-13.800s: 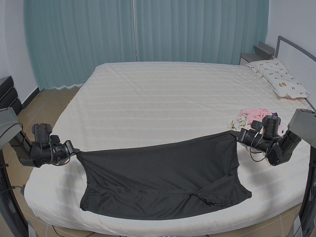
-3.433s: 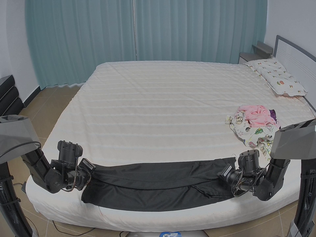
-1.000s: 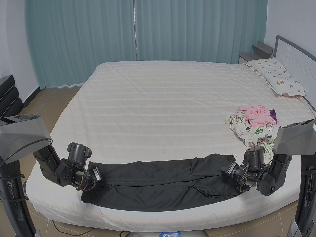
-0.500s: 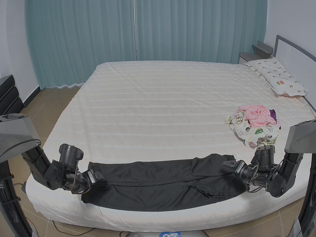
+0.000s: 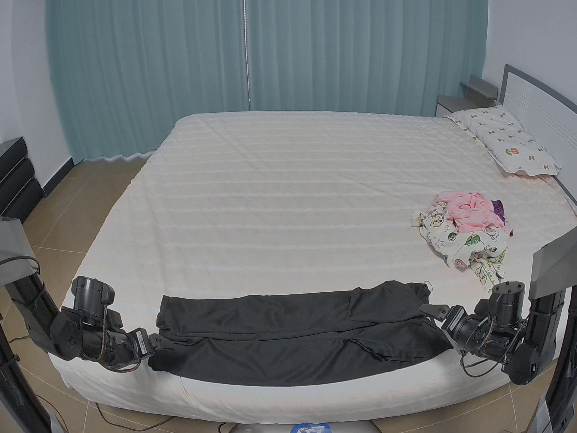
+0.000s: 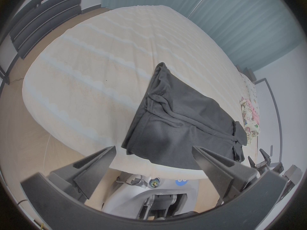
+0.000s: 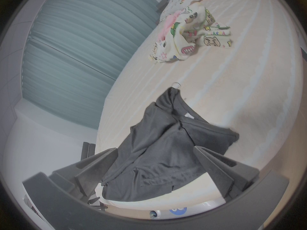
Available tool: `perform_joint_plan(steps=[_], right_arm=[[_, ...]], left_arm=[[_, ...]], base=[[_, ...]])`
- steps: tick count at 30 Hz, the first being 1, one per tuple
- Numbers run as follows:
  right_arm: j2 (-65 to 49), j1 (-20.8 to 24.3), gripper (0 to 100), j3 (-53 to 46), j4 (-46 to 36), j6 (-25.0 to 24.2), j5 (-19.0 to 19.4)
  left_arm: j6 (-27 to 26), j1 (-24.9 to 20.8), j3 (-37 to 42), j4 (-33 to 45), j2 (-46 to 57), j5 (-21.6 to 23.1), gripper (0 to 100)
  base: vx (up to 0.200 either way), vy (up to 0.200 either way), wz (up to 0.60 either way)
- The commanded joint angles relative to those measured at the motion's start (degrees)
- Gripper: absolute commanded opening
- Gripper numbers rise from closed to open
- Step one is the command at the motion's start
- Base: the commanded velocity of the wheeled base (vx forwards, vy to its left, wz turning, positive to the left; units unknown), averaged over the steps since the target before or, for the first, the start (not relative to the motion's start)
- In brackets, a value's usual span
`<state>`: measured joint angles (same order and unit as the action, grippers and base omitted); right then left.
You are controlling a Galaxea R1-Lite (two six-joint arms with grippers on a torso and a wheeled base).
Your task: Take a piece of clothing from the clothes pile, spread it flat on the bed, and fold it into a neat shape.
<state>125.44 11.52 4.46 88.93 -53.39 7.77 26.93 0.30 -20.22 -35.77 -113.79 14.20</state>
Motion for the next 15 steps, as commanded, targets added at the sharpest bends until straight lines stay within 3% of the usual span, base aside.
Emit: perform_joint_plan(steps=[1,4,10,11,15], right_arm=[[2.1,0.5,100,-1.2,1.0,0.2,0.4],[2.1,0.5,100,-1.2,1.0,0.1,0.4],[2.1,0.4,100,-1.4,1.0,0.1,0.4],[2.1,0.4,100,-1.4,1.1,0.1,0.4],[2.0,0.4,100,-1.6,1.1,0.0,0.4]], left_arm=[[-0.7,1.3,0.7,-5.7,-6.4,0.3,100],[-0.8,1.3,1.0,-9.8,-9.3,0.2,100],[-4.0,1.2,1.4,-10.0,-9.9,0.2,100],[-4.3,1.1,1.8,-10.1,-9.9,0.3,0],[-4.8,1.1,2.0,-10.2,-10.1,0.0,0]], base=[[0.0,0.0,0.0],[0.0,0.0,0.0],[0.0,0.0,0.0],[0.0,0.0,0.0],[0.0,0.0,0.0]])
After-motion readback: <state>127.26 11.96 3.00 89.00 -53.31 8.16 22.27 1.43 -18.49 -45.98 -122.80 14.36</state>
